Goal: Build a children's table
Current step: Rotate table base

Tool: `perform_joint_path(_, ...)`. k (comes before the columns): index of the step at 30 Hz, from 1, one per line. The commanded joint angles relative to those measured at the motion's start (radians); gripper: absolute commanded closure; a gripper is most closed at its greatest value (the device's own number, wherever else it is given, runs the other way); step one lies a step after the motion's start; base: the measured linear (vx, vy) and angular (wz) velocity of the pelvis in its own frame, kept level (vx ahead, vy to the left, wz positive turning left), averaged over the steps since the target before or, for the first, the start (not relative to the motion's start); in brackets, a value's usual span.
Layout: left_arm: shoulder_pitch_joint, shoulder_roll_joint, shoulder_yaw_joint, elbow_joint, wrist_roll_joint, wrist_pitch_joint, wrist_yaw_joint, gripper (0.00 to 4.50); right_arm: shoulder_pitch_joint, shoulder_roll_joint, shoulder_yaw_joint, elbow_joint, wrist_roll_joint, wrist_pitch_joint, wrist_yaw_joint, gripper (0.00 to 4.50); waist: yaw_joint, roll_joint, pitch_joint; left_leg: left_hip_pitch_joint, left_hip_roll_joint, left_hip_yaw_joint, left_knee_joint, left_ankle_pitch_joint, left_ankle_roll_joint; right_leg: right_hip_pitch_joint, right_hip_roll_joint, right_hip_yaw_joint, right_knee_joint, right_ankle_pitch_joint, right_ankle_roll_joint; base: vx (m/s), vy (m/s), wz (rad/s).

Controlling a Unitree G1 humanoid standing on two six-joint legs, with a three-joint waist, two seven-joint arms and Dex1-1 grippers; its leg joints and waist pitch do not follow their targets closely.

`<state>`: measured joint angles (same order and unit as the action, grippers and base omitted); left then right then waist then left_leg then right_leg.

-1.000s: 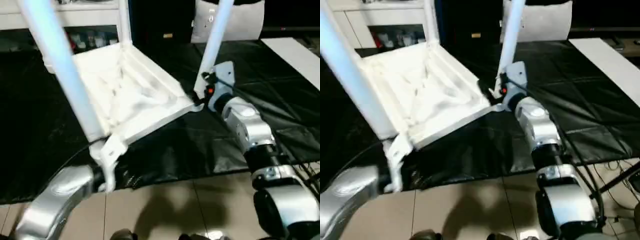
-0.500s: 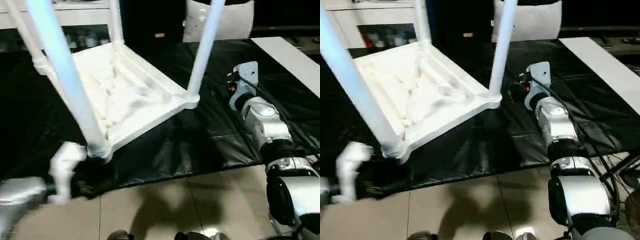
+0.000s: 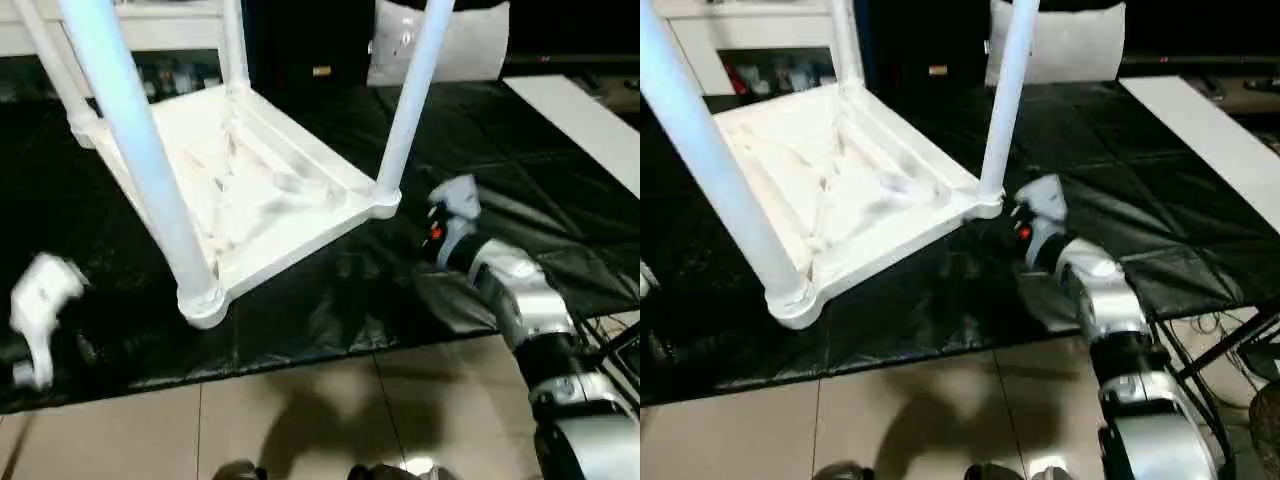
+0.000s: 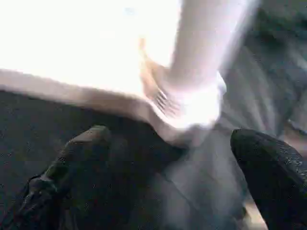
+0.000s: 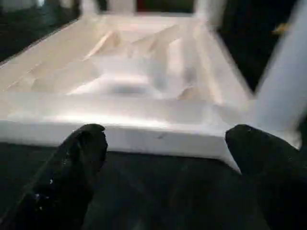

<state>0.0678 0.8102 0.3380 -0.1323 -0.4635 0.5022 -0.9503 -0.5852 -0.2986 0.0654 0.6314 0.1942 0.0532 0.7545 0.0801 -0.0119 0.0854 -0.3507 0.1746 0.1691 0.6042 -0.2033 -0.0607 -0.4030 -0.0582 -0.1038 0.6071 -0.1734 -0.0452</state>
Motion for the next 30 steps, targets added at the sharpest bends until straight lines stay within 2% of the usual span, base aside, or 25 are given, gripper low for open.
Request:
perform_joint_path(1,-0.038,-0.025,0.008,-0.009,-0.039,-0.021,0.003,0.04,-0.006,-0.002,0.015,-0.007,-0.031,0.028,-0.016,0.00,0.002,0.014,-0.056,0.011,0.059,-0.023,-0.085,-0.241,0.031,0.044,-0.095,0.073,-0.084,-0.395,-0.165,0.000,0.000,0.00)
perform_joint_path(2,-0.062,-0.048,0.000,-0.010,-0.054,-0.023,0.005,0.04,-0.009,0.006,0.016,-0.001,-0.050,0.023,-0.046,0.00,0.003,0.014,-0.059,0.008,0.061,-0.023,-0.087,-0.237,0.023,0.046,-0.095,0.074,-0.079,-0.374,-0.171,0.000,0.000,0.00)
perform_joint_path(4,-0.111,-0.105,-0.011,-0.008,-0.100,-0.016,0.013,0.04,-0.013,0.020,0.024,0.010,-0.081,0.028,-0.096,0.00,0.009,0.013,-0.063,0.012,0.058,-0.019,-0.082,-0.212,0.009,0.046,-0.099,0.078,-0.077,-0.341,-0.185,0.000,0.000,0.00)
perform_joint_path(5,-0.111,-0.105,-0.011,-0.008,-0.100,-0.016,0.013,0.04,-0.013,0.020,0.024,0.010,-0.081,0.028,-0.096,0.00,0.010,0.012,-0.064,0.010,0.057,-0.017,-0.082,-0.207,0.010,0.047,-0.099,0.079,-0.076,-0.331,-0.189,0.000,0.000,0.00)
perform_joint_path(6,-0.160,-0.156,-0.041,0.018,-0.104,-0.041,0.027,0.04,-0.010,0.033,0.035,0.015,-0.102,0.053,-0.147,0.00,0.010,0.011,-0.068,0.006,0.057,-0.018,-0.080,-0.193,0.013,0.051,-0.098,0.079,-0.071,-0.307,-0.190,0.000,0.000,0.00)
perform_joint_path(9,-0.193,-0.193,-0.079,0.039,-0.084,-0.073,0.038,0.04,-0.009,0.044,0.042,0.022,-0.119,0.071,-0.190,0.00,0.011,0.008,-0.069,0.004,0.054,-0.016,-0.079,-0.169,0.019,0.053,-0.096,0.079,-0.073,-0.299,-0.180,0.000,0.000,0.00)
perform_joint_path(10,-0.217,-0.229,-0.106,0.052,-0.070,-0.092,0.041,0.04,-0.014,0.055,0.040,0.037,-0.127,0.088,-0.227,0.00,0.010,0.006,-0.073,0.004,0.056,-0.017,-0.078,-0.159,0.018,0.056,-0.097,0.078,-0.069,-0.287,-0.178,0.000,0.000,0.00)
perform_joint_path(12,-0.243,-0.271,-0.118,0.059,-0.083,-0.090,0.050,0.04,-0.023,0.064,0.039,0.063,-0.141,0.099,-0.263,0.00,0.009,0.006,-0.072,0.007,0.055,-0.015,-0.077,-0.159,0.013,0.053,-0.097,0.077,-0.073,-0.292,-0.182,0.000,0.000,0.00)
perform_joint_path(13,-0.270,-0.317,-0.139,0.054,-0.104,-0.084,0.051,0.04,-0.035,0.068,0.049,0.103,-0.170,0.098,-0.303,0.00,0.009,0.004,-0.074,0.002,0.056,-0.015,-0.077,-0.150,0.011,0.057,-0.098,0.078,-0.069,-0.278,-0.183,0.000,0.000,0.00)
perform_joint_path(15,-0.292,-0.362,-0.170,0.029,-0.134,-0.068,0.045,0.04,-0.048,0.071,0.060,0.142,-0.201,0.096,-0.333,0.00,0.007,0.002,-0.075,0.003,0.053,-0.014,-0.075,-0.143,0.007,0.057,-0.097,0.077,-0.070,-0.276,-0.186,0.000,0.000,0.00)
perform_joint_path(16,-0.299,-0.374,-0.179,0.023,-0.144,-0.063,0.046,0.04,-0.051,0.073,0.060,0.148,-0.207,0.098,-0.340,0.00,0.009,0.005,-0.076,0.006,0.054,-0.012,-0.073,-0.148,0.006,0.055,-0.097,0.077,-0.070,-0.272,-0.190,0.000,0.000,0.00)
perform_joint_path(17,-0.311,-0.401,-0.209,0.005,-0.160,-0.049,0.041,0.04,-0.062,0.074,0.059,0.164,-0.215,0.101,-0.357,0.00,0.008,0.006,-0.077,0.003,0.055,-0.013,-0.074,-0.149,0.007,0.057,-0.096,0.077,-0.068,-0.262,-0.191,0.000,0.000,0.00)
perform_joint_path(18,-0.314,-0.407,-0.215,0.001,-0.164,-0.046,0.040,0.04,-0.064,0.074,0.059,0.168,-0.217,0.102,-0.361,0.00,0.009,0.005,-0.077,0.005,0.056,-0.013,-0.073,-0.151,0.008,0.057,-0.096,0.077,-0.068,-0.260,-0.191,0.000,0.000,0.00)
perform_joint_path(20,-0.325,-0.434,-0.282,-0.029,-0.179,-0.026,0.017,0.04,-0.073,0.076,0.063,0.190,-0.225,0.101,-0.369,0.00,0.011,0.008,-0.082,0.004,0.057,-0.014,-0.072,-0.141,0.010,0.061,-0.097,0.076,-0.065,-0.240,-0.188,0.000,0.000,0.00)
perform_joint_path(24,-0.354,-0.502,-0.371,-0.052,-0.158,-0.027,0.011,0.04,-0.085,0.079,0.059,0.235,-0.225,0.084,-0.378,0.00,0.011,0.008,-0.087,0.000,0.055,-0.011,-0.067,-0.111,0.020,0.064,-0.095,0.076,-0.059,-0.183,-0.202,0.000,0.000,0.00)
perform_joint_path(25,-0.360,-0.515,-0.386,-0.057,-0.158,-0.026,0.011,0.04,-0.088,0.081,0.051,0.247,-0.221,0.078,-0.379,0.00,0.011,0.006,-0.087,-0.001,0.054,-0.011,-0.066,-0.108,0.023,0.066,-0.095,0.076,-0.060,-0.180,-0.202,0.000,0.000,0.00)
perform_joint_path(28,-0.377,-0.560,-0.431,-0.081,-0.173,-0.012,0.021,0.04,-0.096,0.088,0.036,0.259,-0.212,0.057,-0.374,0.00,0.009,0.007,-0.086,-0.003,0.055,-0.012,-0.065,-0.122,0.023,0.067,-0.096,0.074,-0.064,-0.214,-0.193,0.000,0.000,0.00)
perform_joint_path(30,-0.387,-0.582,-0.459,-0.086,-0.175,-0.012,0.026,0.04,-0.099,0.093,0.033,0.252,-0.206,0.047,-0.362,0.00,0.006,0.003,-0.085,-0.004,0.053,-0.011,-0.066,-0.128,0.023,0.069,-0.093,0.073,-0.067,-0.241,-0.181,0.000,0.000,0.00)
